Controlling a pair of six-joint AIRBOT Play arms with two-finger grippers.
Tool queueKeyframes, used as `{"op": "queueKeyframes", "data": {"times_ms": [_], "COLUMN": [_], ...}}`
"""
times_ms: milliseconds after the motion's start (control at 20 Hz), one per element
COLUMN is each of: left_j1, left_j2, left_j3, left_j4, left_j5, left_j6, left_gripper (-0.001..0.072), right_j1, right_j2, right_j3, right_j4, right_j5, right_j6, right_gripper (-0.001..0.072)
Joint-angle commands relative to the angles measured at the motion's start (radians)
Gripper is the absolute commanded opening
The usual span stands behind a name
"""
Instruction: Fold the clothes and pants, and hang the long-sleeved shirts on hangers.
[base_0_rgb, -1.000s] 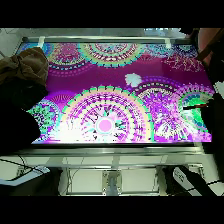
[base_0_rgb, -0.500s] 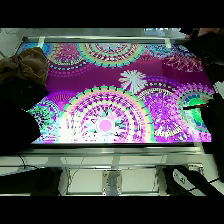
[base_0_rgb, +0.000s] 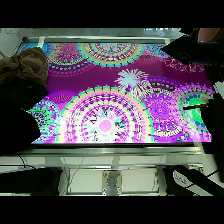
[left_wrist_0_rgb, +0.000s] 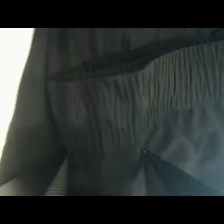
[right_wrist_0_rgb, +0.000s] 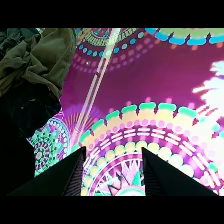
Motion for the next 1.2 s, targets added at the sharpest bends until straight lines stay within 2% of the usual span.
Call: {"op": "queueKeyframes", "data": {"times_ms": [0, 50, 150, 250, 300, 400, 550, 650, 750, 900, 1000, 1150], "left_j1": [-0.016, -0.016, -0.016, -0.016, -0.016, -0.025, -0.117, -0.243, -0.435, -0.842, -1.18, -1.765], "left_j2": [-0.037, -0.036, -0.029, -0.004, 0.025, 0.119, 0.323, 0.478, 0.626, 0.773, 0.789, 0.675], "left_j3": [0.002, 0.003, 0.024, 0.074, 0.097, 0.108, 0.108, 0.108, 0.108, 0.108, 0.108, 0.108], "left_j4": [-0.023, -0.023, -0.029, -0.111, -0.209, -0.503, -0.869, -0.931, -0.929, -0.878, -0.806, -0.557], "left_j5": [0.025, 0.021, -0.037, -0.162, -0.231, -0.343, -0.42, -0.42, -0.348, -0.045, 0.089, 0.277], "left_j6": [0.033, 0.044, 0.074, 0.196, 0.262, 0.383, 0.434, 0.444, 0.478, 0.476, 0.477, 0.472], "left_gripper": [0.02, 0.0021, 0.0009, 0.0008, 0.0008, 0.0008, 0.0007, 0.0008, 0.0008, 0.0007, 0.0007, 0.0007], "right_j1": [0.008, 0.008, 0.005, -0.005, -0.018, -0.062, -0.149, -0.201, -0.245, -0.291, -0.311, -0.336], "right_j2": [-0.009, -0.008, -0.003, 0.001, 0.003, 0.003, 0.004, 0.013, 0.044, 0.062, 0.06, 0.041], "right_j3": [0.0, 0.001, 0.003, 0.038, 0.071, 0.177, 0.369, 0.453, 0.455, 0.438, 0.409, 0.364], "right_j4": [0.002, 0.003, 0.004, 0.0, -0.001, -0.01, -0.114, -0.221, -0.307, -0.388, -0.43, -0.477], "right_j5": [-0.001, -0.002, 0.0, 0.021, 0.042, 0.137, 0.331, 0.416, 0.424, 0.43, 0.425, 0.41], "right_j6": [0.022, 0.022, 0.022, 0.022, 0.021, 0.019, 0.011, 0.011, -0.009, -0.117, -0.148, -0.148], "right_gripper": [0.039, 0.0389, 0.0389, 0.039, 0.0389, 0.039, 0.0389, 0.039, 0.039, 0.0389, 0.0389, 0.039]}}
